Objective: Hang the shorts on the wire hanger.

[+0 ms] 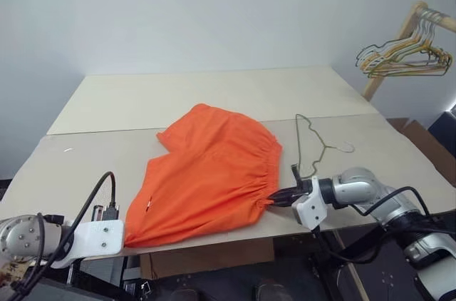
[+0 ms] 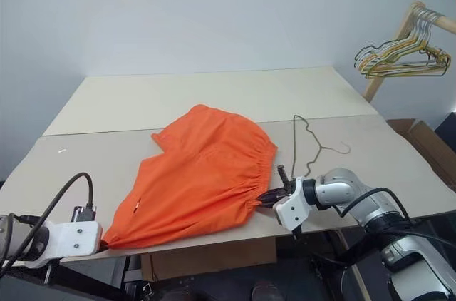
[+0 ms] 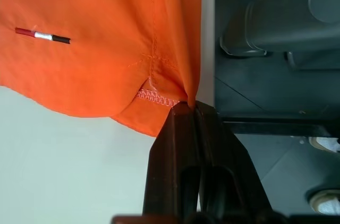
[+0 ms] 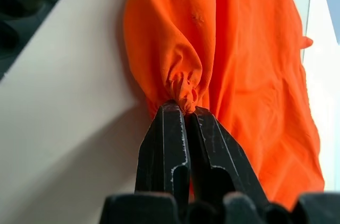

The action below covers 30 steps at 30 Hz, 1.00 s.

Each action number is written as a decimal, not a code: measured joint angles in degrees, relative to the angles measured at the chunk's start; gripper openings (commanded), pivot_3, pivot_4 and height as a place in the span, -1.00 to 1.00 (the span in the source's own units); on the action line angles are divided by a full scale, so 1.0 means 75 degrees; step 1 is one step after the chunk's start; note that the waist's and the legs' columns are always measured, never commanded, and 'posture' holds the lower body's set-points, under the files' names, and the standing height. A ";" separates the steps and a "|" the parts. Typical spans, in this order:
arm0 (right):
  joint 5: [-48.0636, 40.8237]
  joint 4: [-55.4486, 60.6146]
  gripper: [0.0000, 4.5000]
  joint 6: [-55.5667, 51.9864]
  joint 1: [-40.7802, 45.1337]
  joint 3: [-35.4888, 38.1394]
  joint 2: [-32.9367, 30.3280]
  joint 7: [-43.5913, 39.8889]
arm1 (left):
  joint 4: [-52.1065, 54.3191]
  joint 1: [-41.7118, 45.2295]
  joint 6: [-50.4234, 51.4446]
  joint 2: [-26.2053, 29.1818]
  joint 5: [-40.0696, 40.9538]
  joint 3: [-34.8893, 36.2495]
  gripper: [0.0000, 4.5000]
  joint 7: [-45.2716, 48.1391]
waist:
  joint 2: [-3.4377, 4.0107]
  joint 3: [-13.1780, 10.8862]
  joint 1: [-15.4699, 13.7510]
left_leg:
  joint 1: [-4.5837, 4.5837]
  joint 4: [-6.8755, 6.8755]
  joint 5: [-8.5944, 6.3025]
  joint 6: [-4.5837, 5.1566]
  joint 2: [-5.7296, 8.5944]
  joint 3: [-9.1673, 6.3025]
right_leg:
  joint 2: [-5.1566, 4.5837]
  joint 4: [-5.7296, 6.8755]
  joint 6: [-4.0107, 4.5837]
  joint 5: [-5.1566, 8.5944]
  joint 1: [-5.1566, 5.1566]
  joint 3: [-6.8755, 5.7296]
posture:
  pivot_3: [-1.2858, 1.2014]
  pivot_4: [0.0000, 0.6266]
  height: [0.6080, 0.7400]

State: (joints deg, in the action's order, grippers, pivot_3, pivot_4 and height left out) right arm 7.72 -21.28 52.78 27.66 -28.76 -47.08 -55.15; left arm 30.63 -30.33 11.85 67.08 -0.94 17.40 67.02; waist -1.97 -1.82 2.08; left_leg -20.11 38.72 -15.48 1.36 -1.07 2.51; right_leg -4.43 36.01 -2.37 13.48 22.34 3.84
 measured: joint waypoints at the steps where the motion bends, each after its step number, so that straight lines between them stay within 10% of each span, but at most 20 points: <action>1: -0.0001 0.0000 -0.87 0.0042 0.0000 -0.0002 -0.0007 -0.0077 | 0.0002 0.0000 0.0005 -0.0017 -0.0010 -0.0001 -1.00 -0.0003 | 0.0000 0.0000 -0.0011 | 0.0000 0.0000 0.0000 0.0000 0.0000 0.0000 | -0.0001 0.0000 0.0000 0.0000 -0.0001 0.0001 | 0.08 -1.00 1.00; 13: -0.1676 0.0849 0.98 -0.0458 -0.0563 0.0337 -0.0876 -0.1100 | -0.0023 0.0371 -0.0052 -0.0366 0.0604 0.0115 0.61 0.0432 | -0.0002 -0.0003 -0.0161 | 0.0004 0.0000 -0.0001 0.0000 -0.0015 -0.0002 | -0.0003 0.0004 0.0008 0.0003 0.0000 0.0000 | 0.06 -1.00 1.00; 16: -0.2897 0.1614 1.00 -0.1845 -0.0972 0.1039 -0.1285 -0.1141 | -0.0033 0.0671 -0.0074 -0.0589 0.1202 0.0561 0.97 0.0587 | 0.0003 -0.0005 -0.0191 | 0.0007 0.0001 -0.0001 0.0000 -0.0015 -0.0001 | -0.0013 0.0003 0.0008 0.0004 -0.0004 -0.0001 | 0.05 -1.00 1.00; 22: -0.3297 0.2791 1.00 -0.6470 -0.0876 0.2182 -0.1289 0.0355 | -0.0006 0.2187 -0.0070 -0.1352 0.2261 0.0364 0.97 0.0256 | -0.0002 0.0000 -0.0188 | -0.0003 0.0004 -0.0003 -0.0004 -0.0019 0.0000 | -0.0001 0.0006 0.0006 0.0000 0.0007 -0.0007 | 0.05 -1.00 1.00; 30: -0.2963 0.2308 1.00 -1.2620 0.0558 0.2587 0.1066 0.3580 | 0.0065 0.3472 0.0605 -0.2376 0.3580 -0.0439 0.97 -0.0433 | -0.0005 0.0003 -0.0070 | -0.0038 0.0005 -0.0008 -0.0013 0.0004 0.0005 | 0.0028 0.0014 -0.0038 -0.0031 0.0050 -0.0003 | -0.01 -1.00 1.00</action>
State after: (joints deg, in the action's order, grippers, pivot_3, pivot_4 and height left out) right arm -14.50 -3.97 -41.87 31.85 -9.35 -39.09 -28.30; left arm 31.12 -4.29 16.39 49.26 25.91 14.11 63.78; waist -2.01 -1.80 1.55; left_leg -20.39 38.76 -15.54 1.27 -1.03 2.55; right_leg -4.22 36.12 -2.65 13.25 22.71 3.82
